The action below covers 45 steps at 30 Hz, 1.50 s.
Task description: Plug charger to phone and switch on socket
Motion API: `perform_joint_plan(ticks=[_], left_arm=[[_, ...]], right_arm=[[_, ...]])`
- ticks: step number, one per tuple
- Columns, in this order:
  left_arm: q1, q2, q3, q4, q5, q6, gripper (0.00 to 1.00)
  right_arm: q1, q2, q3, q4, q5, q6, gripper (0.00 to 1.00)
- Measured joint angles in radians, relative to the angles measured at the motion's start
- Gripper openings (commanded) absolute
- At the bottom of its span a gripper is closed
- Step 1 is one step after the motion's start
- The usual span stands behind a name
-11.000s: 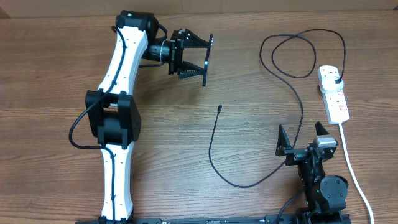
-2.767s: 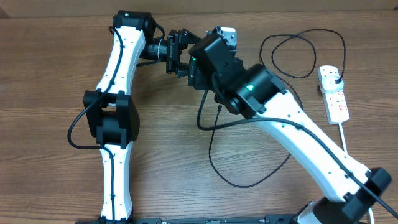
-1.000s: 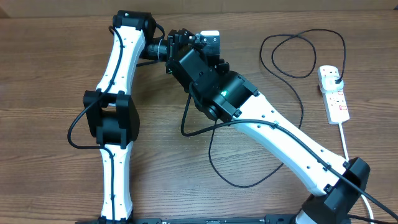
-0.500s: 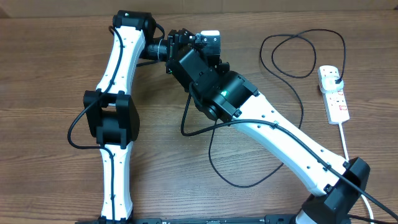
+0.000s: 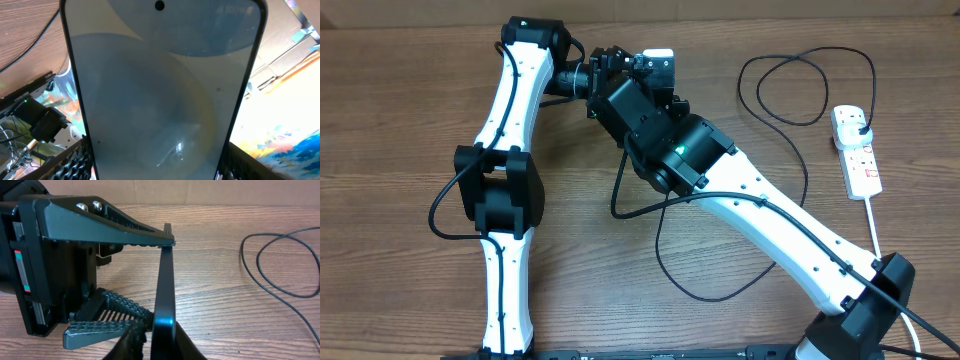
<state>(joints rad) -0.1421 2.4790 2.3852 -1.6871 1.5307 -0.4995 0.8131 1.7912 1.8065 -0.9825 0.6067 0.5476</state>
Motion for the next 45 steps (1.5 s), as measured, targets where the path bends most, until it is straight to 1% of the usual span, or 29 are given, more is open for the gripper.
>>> perform_joint_plan(ticks=[4,12,16,18,19,20,29,34,37,38,39,40,42,43,45], left_arm=[[0.000,0.000,0.000,0.000,0.000,0.000,0.71],[0.005,0.000,0.000,0.000,0.003,0.000,0.72],[0.005,0.000,0.000,0.000,0.003,0.000,0.78],[0.005,0.000,0.000,0.000,0.002,0.000,0.87],[0.005,0.000,0.000,0.000,0.002,0.000,0.89],[0.005,0.000,0.000,0.005,0.003,-0.001,1.00],[0.005,0.000,0.002,0.195,-0.001,-0.012,1.00],[0.005,0.000,0.004,0.228,-0.102,-0.015,1.00],[0.005,0.000,0.004,0.229,-0.193,-0.018,0.86],[0.005,0.000,0.004,0.230,-0.230,-0.016,0.84],[0.005,0.000,0.004,0.230,-0.286,-0.019,0.84],[0.005,0.000,0.004,0.230,-0.327,-0.018,0.86],[0.005,0.000,0.004,0.230,-0.380,-0.019,0.95],[0.005,0.000,0.004,0.229,-0.402,-0.021,0.98],[0.005,0.000,0.004,0.230,-0.436,-0.020,0.99]], right_arm=[[0.000,0.000,0.000,-0.006,0.006,0.003,0.06],[-0.001,0.000,0.000,-0.009,0.011,0.029,0.04],[-0.001,0.000,0.000,-0.009,0.012,0.033,0.04],[-0.001,0.000,0.000,-0.009,0.011,0.037,0.04],[-0.001,0.000,0.000,-0.009,0.012,0.047,0.04],[-0.001,0.000,0.000,-0.008,0.010,0.058,0.04],[-0.015,0.001,0.000,-0.002,0.000,0.202,0.04],[-0.042,0.000,0.000,-0.006,-0.021,0.299,0.04],[-0.077,-0.003,0.000,-0.006,-0.027,0.365,0.04],[-0.090,-0.005,0.000,-0.006,-0.027,0.385,0.04],[-0.114,-0.008,0.000,-0.006,-0.027,0.422,0.04],[-0.127,-0.010,0.000,-0.006,-0.026,0.446,0.04],[-0.153,-0.014,0.000,-0.014,-0.028,0.510,0.04],[-0.162,-0.014,0.000,-0.021,-0.032,0.539,0.04],[-0.184,-0.016,0.000,-0.031,-0.053,0.615,0.04]])
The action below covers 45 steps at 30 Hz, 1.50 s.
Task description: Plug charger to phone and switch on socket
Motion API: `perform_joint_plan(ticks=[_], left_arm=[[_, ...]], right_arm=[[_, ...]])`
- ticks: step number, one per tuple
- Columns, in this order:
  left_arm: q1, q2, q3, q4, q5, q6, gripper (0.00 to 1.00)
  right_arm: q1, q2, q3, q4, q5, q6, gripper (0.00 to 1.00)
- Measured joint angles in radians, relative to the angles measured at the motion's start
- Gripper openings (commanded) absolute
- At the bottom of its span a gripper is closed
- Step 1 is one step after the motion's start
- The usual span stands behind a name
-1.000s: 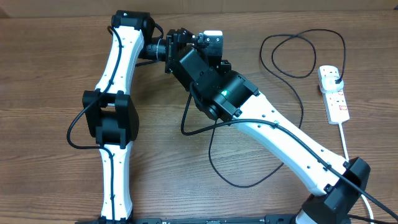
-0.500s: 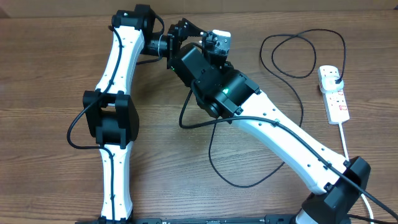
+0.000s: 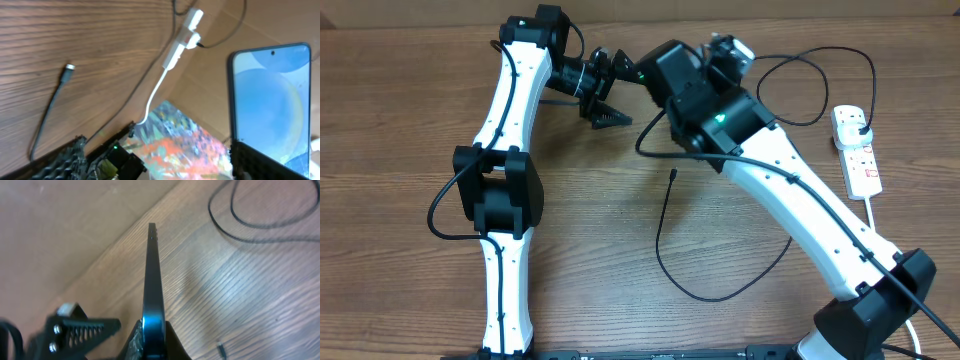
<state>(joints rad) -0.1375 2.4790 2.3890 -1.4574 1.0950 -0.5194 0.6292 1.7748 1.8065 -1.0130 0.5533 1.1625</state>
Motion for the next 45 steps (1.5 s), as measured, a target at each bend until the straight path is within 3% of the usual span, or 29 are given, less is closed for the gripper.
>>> perform_joint_plan(ticks=[5,11,19,28,40,45], left_arm=[[0.000,0.000,0.000,-0.013,-0.018,-0.015,0.99],[0.000,0.000,0.000,-0.015,0.087,-0.093,1.00],[0.000,0.000,0.000,0.078,0.132,-0.216,1.00],[0.000,0.000,0.000,0.075,0.138,-0.262,1.00],[0.000,0.000,0.000,0.131,-0.008,-0.264,1.00],[0.000,0.000,0.000,0.260,0.124,-0.264,1.00]], right_arm=[[-0.056,-0.001,0.000,0.000,-0.109,0.203,0.04],[-0.094,-0.001,0.000,0.000,-0.203,0.357,0.04],[-0.093,-0.001,0.000,-0.001,-0.233,0.409,0.04],[-0.093,-0.001,0.000,-0.009,-0.240,0.444,0.04],[-0.093,-0.001,0.000,-0.013,-0.278,0.457,0.04],[-0.093,-0.001,0.000,0.000,-0.277,0.458,0.04]])
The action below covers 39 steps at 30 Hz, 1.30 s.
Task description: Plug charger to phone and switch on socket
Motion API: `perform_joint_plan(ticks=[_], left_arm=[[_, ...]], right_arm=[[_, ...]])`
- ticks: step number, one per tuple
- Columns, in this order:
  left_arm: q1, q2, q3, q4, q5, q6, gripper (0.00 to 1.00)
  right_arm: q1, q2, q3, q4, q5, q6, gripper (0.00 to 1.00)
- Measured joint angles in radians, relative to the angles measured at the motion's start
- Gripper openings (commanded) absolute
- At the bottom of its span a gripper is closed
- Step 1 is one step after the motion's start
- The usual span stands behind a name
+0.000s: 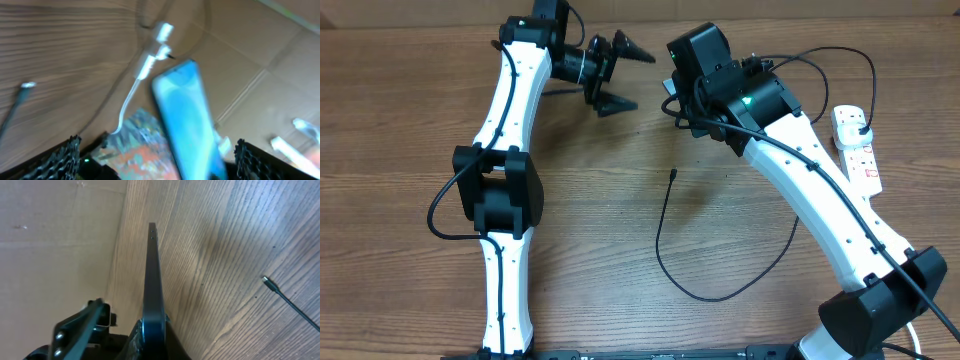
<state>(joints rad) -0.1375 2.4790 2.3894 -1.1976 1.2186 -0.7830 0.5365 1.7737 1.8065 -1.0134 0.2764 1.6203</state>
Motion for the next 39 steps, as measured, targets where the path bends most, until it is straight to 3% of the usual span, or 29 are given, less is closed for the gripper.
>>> perform_joint_plan(ticks=[5,15,21,25,28,34,39], left_arm=[[0.000,0.000,0.001,0.033,0.097,-0.027,1.00],[0.000,0.000,0.001,0.038,0.130,-0.114,0.98],[0.000,0.000,0.001,0.039,0.164,-0.180,0.81],[-0.001,0.000,0.001,0.040,0.216,-0.243,0.85],[-0.005,0.000,0.001,0.040,0.245,-0.286,0.79],[-0.017,0.000,0.001,0.053,0.264,-0.343,0.78],[-0.020,0.000,0.001,0.054,0.267,-0.352,0.67]], right_arm=[[0.000,0.000,0.000,0.001,0.000,0.053,0.04],[0.000,0.000,0.000,0.028,0.000,0.148,0.04],[0.000,0.000,0.000,0.105,-0.011,0.160,0.04],[0.002,0.000,0.000,0.092,-0.036,0.220,0.04],[0.003,0.000,0.000,0.078,-0.041,0.266,0.04],[0.023,0.000,0.000,0.083,-0.042,0.317,0.04],[0.033,0.000,0.000,0.095,-0.044,0.328,0.04]])
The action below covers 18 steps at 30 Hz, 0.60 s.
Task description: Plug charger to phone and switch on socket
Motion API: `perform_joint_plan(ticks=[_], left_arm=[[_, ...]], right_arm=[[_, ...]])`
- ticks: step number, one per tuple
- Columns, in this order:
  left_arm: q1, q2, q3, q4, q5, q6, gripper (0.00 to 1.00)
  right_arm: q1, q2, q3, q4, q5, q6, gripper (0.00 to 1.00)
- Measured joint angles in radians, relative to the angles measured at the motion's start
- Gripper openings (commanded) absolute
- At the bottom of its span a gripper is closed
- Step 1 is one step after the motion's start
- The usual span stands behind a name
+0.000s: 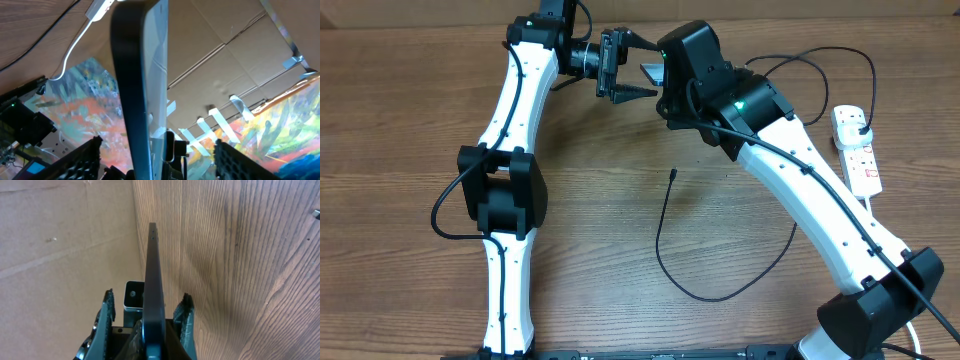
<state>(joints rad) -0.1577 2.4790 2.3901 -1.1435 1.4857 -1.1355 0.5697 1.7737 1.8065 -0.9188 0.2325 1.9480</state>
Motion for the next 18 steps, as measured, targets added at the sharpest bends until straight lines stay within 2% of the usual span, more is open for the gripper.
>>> perform_joint_plan(ticks=[2,12,15,18], left_arm=[[-0.001,0.000,0.000,0.000,0.000,0.000,0.64],[-0.020,0.000,0.000,0.023,0.000,-0.008,0.64],[-0.021,0.000,0.000,0.023,0.000,-0.011,0.62],[-0.024,0.000,0.000,0.023,0.000,-0.011,0.54]], right_arm=[[0.000,0.000,0.000,0.000,0.000,0.003,0.04],[0.002,0.000,0.000,0.003,0.000,0.008,0.04],[0.005,0.000,0.000,0.007,0.000,0.008,0.04],[0.008,0.000,0.000,0.007,0.000,0.010,0.04]])
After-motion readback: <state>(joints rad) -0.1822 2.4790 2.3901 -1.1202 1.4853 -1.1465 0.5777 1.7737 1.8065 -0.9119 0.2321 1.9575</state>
